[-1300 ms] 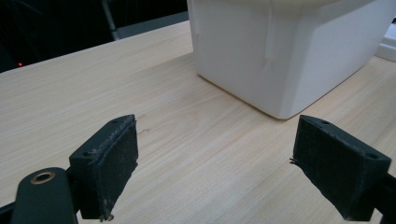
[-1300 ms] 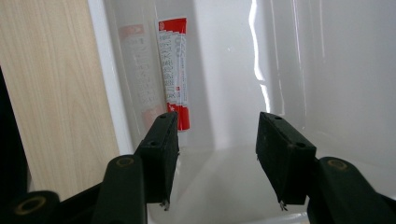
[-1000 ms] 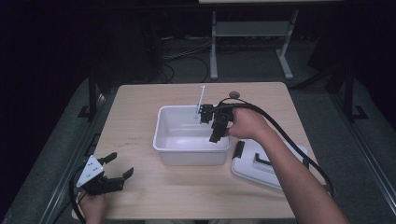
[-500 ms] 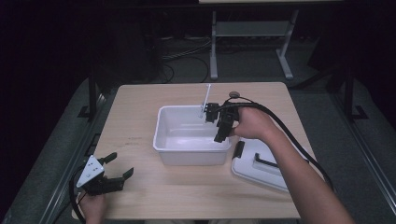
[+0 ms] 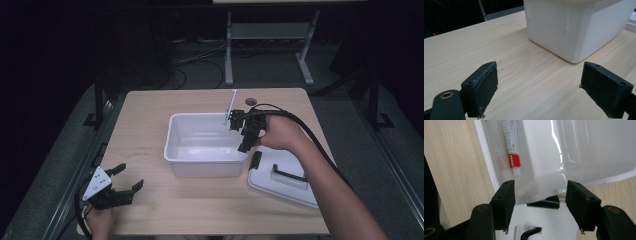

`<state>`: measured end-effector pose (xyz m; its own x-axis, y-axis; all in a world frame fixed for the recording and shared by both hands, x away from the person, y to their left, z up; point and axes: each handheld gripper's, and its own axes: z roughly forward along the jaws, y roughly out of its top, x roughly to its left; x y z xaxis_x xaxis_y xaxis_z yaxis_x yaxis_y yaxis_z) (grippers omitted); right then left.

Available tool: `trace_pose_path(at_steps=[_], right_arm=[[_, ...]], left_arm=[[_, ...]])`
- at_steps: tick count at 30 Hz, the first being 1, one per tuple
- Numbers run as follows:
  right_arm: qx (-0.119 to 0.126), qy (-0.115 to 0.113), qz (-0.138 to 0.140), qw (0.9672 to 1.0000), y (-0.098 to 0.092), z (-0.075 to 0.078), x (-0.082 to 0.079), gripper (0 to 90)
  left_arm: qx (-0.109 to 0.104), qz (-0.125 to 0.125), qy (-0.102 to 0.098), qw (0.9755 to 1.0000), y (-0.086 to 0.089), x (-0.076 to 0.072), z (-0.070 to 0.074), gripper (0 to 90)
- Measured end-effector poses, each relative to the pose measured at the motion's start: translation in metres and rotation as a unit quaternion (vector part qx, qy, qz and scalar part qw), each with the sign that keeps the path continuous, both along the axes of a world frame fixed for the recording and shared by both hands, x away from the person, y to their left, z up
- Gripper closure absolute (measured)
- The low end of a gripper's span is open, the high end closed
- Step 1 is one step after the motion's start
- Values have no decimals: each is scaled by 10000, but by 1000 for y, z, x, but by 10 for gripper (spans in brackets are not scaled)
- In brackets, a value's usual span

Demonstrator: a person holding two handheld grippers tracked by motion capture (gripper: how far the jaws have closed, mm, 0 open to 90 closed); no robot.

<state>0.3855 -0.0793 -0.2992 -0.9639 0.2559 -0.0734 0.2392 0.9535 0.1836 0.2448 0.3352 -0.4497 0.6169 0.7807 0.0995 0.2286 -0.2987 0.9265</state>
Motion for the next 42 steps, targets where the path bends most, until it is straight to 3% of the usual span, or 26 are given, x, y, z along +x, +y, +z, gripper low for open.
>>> trace_pose_path(at_steps=[31,42], right_arm=[[96,32,-353,9993,-47,-8,-11,368],[106,85,-451,9989,-62,-23,-15,362]], left_arm=[[42,-13,11,10000,-2,0,0,135],[54,-4,17,10000,-2,0,0,135]])
